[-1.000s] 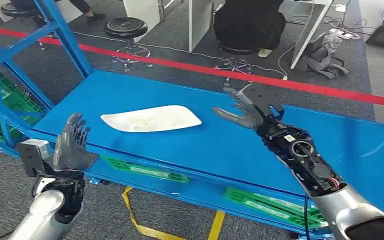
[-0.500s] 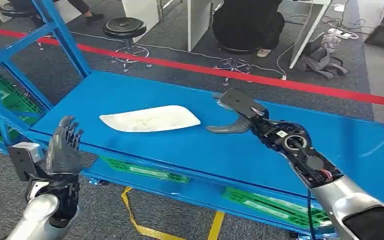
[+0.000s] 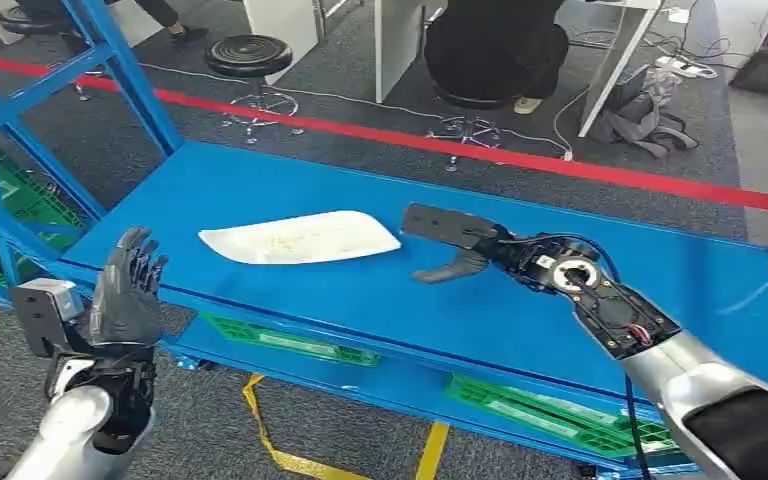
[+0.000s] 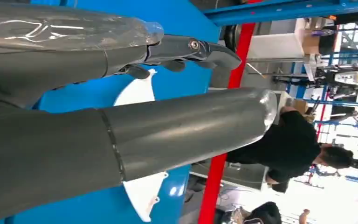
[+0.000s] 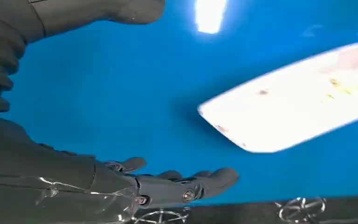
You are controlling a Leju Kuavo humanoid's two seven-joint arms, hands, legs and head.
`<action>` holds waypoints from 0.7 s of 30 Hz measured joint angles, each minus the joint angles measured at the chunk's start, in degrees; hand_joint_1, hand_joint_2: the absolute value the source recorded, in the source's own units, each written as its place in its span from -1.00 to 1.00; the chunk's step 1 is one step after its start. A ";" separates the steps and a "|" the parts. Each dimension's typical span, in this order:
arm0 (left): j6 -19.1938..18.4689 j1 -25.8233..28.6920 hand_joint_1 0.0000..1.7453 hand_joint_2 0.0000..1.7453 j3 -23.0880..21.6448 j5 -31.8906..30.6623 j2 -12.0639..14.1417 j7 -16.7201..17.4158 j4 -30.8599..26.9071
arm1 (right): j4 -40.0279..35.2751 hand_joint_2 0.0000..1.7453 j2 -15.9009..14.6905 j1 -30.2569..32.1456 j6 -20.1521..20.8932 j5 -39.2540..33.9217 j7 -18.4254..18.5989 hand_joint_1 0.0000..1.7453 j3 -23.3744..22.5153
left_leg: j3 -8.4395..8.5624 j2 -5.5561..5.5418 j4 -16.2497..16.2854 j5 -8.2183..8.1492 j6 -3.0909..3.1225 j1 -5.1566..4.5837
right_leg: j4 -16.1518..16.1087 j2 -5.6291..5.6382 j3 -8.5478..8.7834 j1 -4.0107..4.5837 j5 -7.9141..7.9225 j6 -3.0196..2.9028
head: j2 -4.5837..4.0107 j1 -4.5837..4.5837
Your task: Take the parts from the cabinet and place them on the table.
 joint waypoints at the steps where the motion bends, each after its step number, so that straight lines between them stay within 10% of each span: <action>1: 0.11 0.00 -1.00 -1.00 0.00 0.00 0.00 0.00 -0.09 | 0.75 1.00 0.00 -0.48 0.53 0.68 -0.75 -1.00 0.64 | 0.00 0.00 0.00 0.00 0.00 0.00 | 0.00 0.00 0.00 0.00 0.00 0.00 | 0.00 0.04; 15: 2.52 -0.15 -1.00 -1.00 0.00 1.86 0.11 -0.98 -0.26 | 19.68 1.00 2.19 -11.74 3.26 8.64 -17.45 -1.00 14.08 | 0.00 -0.05 0.00 0.00 0.00 0.07 | 0.01 -0.05 0.02 0.00 0.00 0.00 | 0.00 0.04; 21: 2.56 -0.15 -1.00 -1.00 0.00 2.01 0.13 -1.14 -0.26 | 25.49 1.00 3.10 -13.56 2.63 9.27 -19.13 -1.00 16.72 | 0.00 -0.05 0.00 0.00 0.00 0.07 | 0.00 -0.04 0.02 0.00 0.00 0.00 | 0.00 0.04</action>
